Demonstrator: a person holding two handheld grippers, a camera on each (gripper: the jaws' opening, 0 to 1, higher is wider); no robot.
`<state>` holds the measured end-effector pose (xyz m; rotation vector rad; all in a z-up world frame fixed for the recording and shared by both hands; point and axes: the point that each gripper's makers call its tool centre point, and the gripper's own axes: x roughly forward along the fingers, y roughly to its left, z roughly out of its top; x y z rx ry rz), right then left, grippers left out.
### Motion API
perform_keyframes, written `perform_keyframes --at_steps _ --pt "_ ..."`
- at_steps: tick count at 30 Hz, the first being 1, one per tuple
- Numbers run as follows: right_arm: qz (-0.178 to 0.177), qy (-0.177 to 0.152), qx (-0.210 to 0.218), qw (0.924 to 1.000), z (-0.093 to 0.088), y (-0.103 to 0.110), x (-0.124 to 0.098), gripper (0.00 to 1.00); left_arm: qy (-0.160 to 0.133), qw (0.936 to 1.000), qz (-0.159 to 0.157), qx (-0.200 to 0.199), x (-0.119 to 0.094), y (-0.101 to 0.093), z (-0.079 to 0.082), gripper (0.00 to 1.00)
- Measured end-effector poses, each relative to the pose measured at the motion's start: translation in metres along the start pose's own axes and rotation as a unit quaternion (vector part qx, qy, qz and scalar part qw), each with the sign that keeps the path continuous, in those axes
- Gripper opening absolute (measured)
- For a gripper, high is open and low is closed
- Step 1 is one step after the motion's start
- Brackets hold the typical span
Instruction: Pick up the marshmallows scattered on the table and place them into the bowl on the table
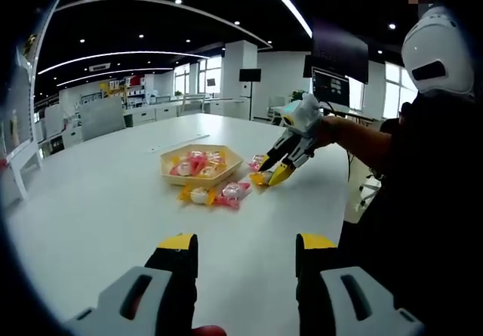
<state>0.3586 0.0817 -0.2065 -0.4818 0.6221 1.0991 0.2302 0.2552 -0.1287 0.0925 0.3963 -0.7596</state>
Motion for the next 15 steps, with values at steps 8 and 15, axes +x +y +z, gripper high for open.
perform_keyframes --at_steps 8,15 --pt "0.001 0.000 0.003 1.0000 -0.0017 0.0001 0.0043 0.31 0.003 1.0000 0.000 -0.001 0.0001 -0.0004 -0.0011 0.52" --pt "0.000 -0.002 0.007 1.0000 -0.0030 -0.0001 0.0050 0.27 0.003 1.0000 0.004 0.001 -0.0009 0.0020 0.0001 0.52"
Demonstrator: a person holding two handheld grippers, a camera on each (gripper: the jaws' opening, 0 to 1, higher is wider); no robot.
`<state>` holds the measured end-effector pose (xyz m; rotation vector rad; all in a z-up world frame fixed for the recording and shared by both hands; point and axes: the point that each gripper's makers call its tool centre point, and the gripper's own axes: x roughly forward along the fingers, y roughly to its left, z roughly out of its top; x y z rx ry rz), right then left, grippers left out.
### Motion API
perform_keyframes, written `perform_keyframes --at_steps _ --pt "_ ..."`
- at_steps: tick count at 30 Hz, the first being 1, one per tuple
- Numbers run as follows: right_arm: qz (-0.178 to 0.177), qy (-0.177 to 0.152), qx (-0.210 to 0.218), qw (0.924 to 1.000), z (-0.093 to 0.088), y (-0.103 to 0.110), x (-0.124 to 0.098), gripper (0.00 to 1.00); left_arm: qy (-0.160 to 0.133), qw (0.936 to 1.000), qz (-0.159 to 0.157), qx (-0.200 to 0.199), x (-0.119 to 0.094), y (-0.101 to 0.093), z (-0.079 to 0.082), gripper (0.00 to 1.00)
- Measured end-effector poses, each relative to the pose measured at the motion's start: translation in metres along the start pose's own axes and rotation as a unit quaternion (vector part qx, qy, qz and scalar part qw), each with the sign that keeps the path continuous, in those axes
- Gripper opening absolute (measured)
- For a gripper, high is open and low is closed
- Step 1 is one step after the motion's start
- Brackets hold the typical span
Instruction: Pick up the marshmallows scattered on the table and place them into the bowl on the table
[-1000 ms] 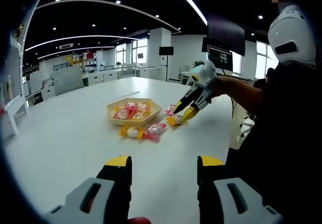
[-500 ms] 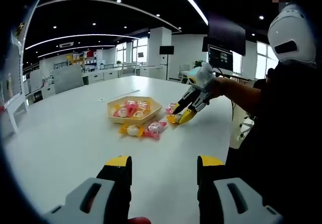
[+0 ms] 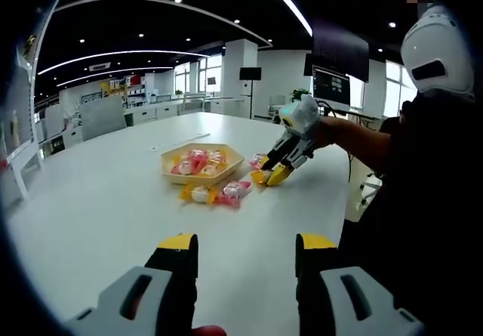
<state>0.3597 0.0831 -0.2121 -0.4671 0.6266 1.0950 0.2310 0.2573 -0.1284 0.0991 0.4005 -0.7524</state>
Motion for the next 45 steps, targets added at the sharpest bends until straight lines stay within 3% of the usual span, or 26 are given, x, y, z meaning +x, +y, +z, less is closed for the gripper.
perform_keyframes --at_steps 24,45 --pt "-0.004 -0.020 0.012 0.9997 0.003 0.000 -0.007 0.23 0.003 1.0000 -0.005 0.000 0.001 -0.006 -0.004 0.52" --pt "-0.009 -0.053 0.017 0.9984 0.022 -0.002 -0.010 0.23 0.002 1.0000 -0.005 0.005 -0.001 -0.006 0.000 0.52"
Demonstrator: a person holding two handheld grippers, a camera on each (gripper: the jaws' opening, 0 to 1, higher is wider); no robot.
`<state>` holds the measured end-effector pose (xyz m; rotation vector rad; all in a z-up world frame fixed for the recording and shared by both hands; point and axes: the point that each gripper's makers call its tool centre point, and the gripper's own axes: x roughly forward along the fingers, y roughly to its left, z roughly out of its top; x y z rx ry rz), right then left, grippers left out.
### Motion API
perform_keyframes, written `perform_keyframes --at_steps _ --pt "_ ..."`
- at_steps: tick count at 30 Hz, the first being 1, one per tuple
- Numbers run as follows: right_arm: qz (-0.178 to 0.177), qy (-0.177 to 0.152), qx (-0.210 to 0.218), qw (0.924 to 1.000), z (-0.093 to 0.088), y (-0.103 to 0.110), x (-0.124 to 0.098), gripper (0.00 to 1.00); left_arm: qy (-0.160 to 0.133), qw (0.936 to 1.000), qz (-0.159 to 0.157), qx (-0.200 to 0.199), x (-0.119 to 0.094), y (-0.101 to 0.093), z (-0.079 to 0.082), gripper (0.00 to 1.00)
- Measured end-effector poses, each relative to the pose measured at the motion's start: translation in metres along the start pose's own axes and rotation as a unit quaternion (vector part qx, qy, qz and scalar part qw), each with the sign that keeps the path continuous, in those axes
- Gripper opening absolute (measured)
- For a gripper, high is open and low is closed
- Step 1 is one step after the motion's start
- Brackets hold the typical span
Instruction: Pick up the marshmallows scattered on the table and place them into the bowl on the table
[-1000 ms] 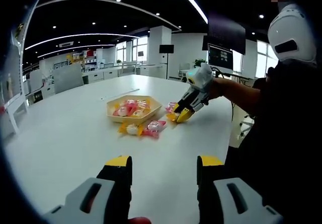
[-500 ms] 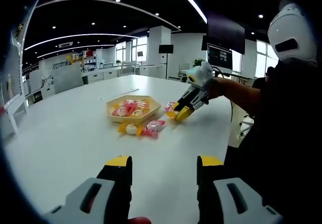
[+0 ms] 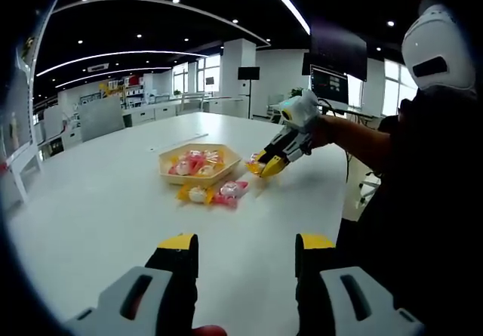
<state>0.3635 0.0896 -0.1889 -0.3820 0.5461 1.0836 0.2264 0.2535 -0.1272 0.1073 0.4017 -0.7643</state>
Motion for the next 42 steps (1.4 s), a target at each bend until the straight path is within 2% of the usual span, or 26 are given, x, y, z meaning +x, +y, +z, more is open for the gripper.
perform_keyframes --at_steps 17,42 --pt "-0.006 -0.018 0.004 0.9998 0.013 -0.003 -0.001 0.23 -0.002 1.0000 -0.003 0.001 0.000 -0.003 0.000 0.52" --pt "-0.027 -0.044 0.010 0.9986 0.034 -0.025 -0.005 0.22 -0.001 1.0000 -0.003 0.003 0.001 -0.006 0.001 0.52"
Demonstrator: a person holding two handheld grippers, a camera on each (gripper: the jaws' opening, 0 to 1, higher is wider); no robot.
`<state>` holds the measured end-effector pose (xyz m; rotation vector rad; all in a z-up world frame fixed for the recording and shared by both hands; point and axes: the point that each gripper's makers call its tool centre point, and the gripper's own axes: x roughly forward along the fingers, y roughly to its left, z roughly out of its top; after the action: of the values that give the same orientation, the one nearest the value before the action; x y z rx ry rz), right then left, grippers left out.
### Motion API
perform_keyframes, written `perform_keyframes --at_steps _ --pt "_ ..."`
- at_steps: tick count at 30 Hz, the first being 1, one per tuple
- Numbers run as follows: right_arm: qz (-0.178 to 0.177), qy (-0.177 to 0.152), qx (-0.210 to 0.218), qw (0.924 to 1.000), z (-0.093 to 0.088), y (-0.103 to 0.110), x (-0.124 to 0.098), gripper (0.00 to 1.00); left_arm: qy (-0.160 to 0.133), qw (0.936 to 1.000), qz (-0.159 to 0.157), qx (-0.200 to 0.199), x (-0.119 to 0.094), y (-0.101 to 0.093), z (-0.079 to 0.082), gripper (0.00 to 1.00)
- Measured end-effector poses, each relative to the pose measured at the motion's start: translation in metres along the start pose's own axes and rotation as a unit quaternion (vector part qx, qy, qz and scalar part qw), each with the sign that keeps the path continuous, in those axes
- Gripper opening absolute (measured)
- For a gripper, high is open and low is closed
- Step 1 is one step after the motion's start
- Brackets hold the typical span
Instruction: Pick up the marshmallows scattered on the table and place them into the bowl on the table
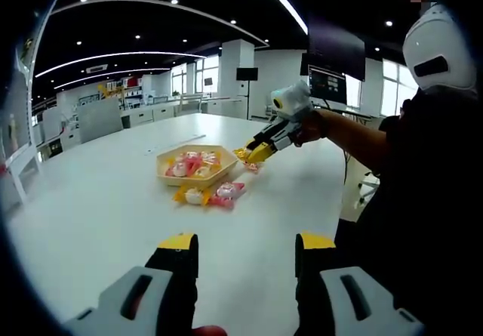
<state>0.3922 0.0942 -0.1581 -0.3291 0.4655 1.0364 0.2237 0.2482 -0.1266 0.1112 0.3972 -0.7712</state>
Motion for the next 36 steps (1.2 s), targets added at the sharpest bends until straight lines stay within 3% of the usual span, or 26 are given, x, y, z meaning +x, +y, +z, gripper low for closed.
perform_keyframes --at_steps 19,36 --pt "-0.013 -0.009 -0.021 0.9997 0.022 -0.015 0.000 0.22 0.003 1.0000 0.005 -0.002 -0.001 -0.001 0.000 0.52" --pt "-0.030 -0.016 -0.005 0.9994 0.033 -0.033 0.008 0.22 0.005 1.0000 0.004 -0.001 -0.001 0.001 0.000 0.52"
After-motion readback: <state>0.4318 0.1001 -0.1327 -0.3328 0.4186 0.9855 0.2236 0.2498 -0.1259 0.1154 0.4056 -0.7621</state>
